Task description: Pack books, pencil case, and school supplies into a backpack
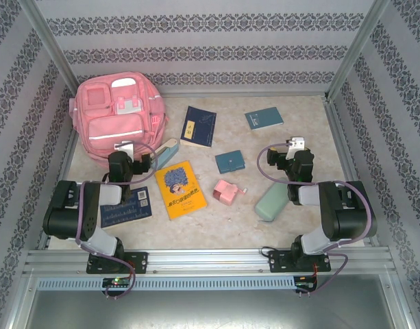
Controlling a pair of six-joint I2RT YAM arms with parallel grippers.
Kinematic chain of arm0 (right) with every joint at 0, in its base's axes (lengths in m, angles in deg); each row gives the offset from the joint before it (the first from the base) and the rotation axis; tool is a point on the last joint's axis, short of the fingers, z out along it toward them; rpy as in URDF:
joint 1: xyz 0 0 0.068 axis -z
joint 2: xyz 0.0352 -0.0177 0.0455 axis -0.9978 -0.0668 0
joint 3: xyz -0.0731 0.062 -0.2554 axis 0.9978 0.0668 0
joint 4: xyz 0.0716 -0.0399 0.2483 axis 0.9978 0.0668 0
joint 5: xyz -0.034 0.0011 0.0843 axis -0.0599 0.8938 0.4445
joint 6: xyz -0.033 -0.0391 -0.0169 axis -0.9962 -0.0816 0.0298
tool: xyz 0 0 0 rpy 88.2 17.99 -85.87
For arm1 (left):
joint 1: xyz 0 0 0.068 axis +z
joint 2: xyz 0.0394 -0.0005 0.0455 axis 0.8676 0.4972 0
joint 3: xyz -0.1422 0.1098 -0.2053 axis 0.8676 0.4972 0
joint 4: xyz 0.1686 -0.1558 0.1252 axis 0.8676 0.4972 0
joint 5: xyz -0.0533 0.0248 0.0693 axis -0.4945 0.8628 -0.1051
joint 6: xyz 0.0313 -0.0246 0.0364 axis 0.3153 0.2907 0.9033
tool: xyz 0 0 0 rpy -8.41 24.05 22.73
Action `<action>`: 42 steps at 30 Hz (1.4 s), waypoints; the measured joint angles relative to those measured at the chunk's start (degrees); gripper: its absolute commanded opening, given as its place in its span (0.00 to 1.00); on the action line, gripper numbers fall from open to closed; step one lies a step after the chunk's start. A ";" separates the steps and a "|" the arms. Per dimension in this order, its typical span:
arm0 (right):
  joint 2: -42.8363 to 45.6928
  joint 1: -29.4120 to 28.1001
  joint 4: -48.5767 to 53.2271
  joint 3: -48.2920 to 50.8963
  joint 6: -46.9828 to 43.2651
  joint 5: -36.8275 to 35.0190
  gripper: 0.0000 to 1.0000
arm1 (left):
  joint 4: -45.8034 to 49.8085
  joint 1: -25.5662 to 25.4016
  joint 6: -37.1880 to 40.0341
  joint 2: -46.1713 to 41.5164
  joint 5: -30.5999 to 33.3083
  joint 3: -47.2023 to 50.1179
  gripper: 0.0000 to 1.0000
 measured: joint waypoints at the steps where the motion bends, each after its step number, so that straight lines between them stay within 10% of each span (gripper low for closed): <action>1: 1.25 0.00 1.03 0.00 0.15 -0.50 0.98 | 4.76 0.00 -0.46 -1.49 0.90 -2.97 0.99; 18: 23.58 2.08 40.63 -18.80 23.47 -2.03 0.98 | 48.57 0.00 -17.33 -5.62 -0.24 -36.59 0.92; 30: 21.59 -10.40 56.52 -29.99 25.94 0.07 0.98 | 61.24 -2.97 -19.63 24.39 -7.58 -65.35 0.64; 42: 18.25 -21.57 64.87 -35.45 24.85 -4.72 0.98 | 71.91 -6.88 -19.54 53.62 -0.22 -103.43 0.61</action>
